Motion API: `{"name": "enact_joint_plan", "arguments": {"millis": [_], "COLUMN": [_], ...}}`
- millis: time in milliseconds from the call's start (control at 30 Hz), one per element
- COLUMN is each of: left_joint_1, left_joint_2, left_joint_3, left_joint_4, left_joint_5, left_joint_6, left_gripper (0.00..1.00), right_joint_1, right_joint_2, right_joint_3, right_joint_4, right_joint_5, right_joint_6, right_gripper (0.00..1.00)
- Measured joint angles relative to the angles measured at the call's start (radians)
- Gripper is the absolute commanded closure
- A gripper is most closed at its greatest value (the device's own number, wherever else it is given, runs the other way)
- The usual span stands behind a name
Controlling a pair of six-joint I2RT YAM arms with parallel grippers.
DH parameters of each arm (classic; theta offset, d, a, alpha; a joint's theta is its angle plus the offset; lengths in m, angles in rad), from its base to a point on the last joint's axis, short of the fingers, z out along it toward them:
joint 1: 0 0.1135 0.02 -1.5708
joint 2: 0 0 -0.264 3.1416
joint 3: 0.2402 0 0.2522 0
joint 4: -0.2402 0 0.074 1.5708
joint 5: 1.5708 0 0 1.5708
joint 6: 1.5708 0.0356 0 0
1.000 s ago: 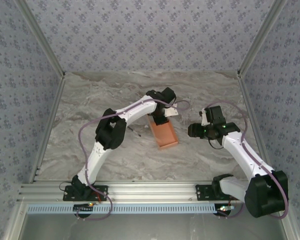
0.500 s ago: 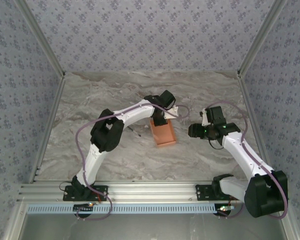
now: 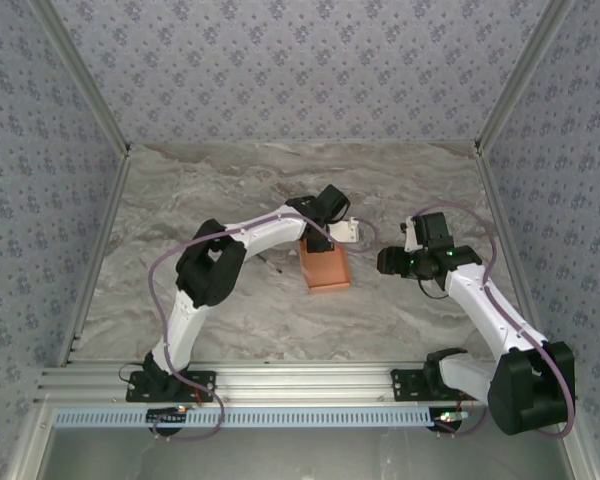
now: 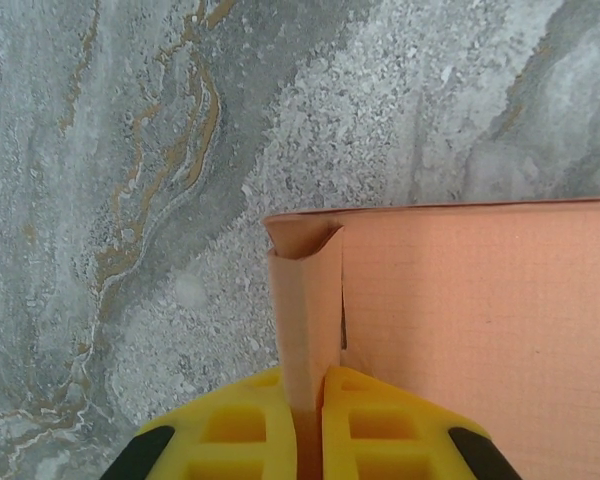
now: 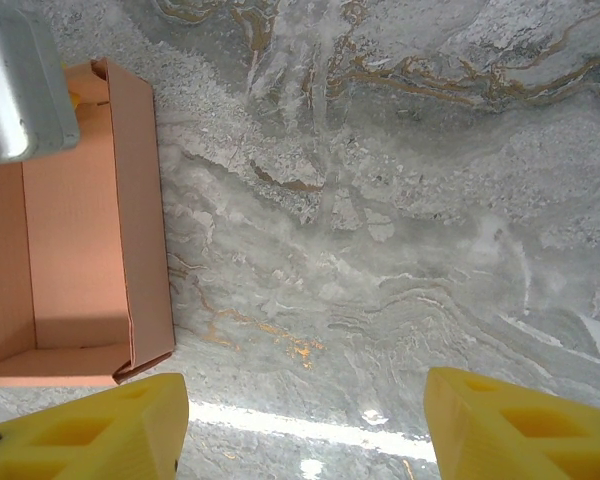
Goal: Fold the paper box
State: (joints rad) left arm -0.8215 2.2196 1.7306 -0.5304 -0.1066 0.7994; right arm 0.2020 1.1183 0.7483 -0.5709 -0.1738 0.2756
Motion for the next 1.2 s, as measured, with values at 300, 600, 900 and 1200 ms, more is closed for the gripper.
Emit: {"name": "enact_joint_plan", "arguments": {"millis": [300, 600, 900, 1200], "left_joint_1": [0.008, 0.042, 0.043, 0.043], "left_joint_2": [-0.029, 0.070, 0.106, 0.107], "left_joint_3": [-0.064, 0.108, 0.190, 0.264], "left_joint_4": [0.085, -0.087, -0.213, -0.298], "left_joint_5": [0.022, 0.094, 0.109, 0.139], "left_joint_6": [0.013, -0.027, -0.043, -0.078], "left_gripper": [0.85, 0.70, 0.61, 0.47], "right_joint_1": [-0.003, -0.003, -0.003, -0.003], "right_joint_2": [0.000, 0.000, 0.000, 0.000], "right_joint_3": [0.000, 0.000, -0.005, -0.006], "right_joint_4": [0.000, 0.000, 0.000, 0.000], "right_joint_5": [-0.010, -0.024, -0.026, -0.033], "right_joint_6": [0.000, 0.000, 0.000, 0.000], "right_gripper": [0.35, 0.35, 0.35, 0.35]}}
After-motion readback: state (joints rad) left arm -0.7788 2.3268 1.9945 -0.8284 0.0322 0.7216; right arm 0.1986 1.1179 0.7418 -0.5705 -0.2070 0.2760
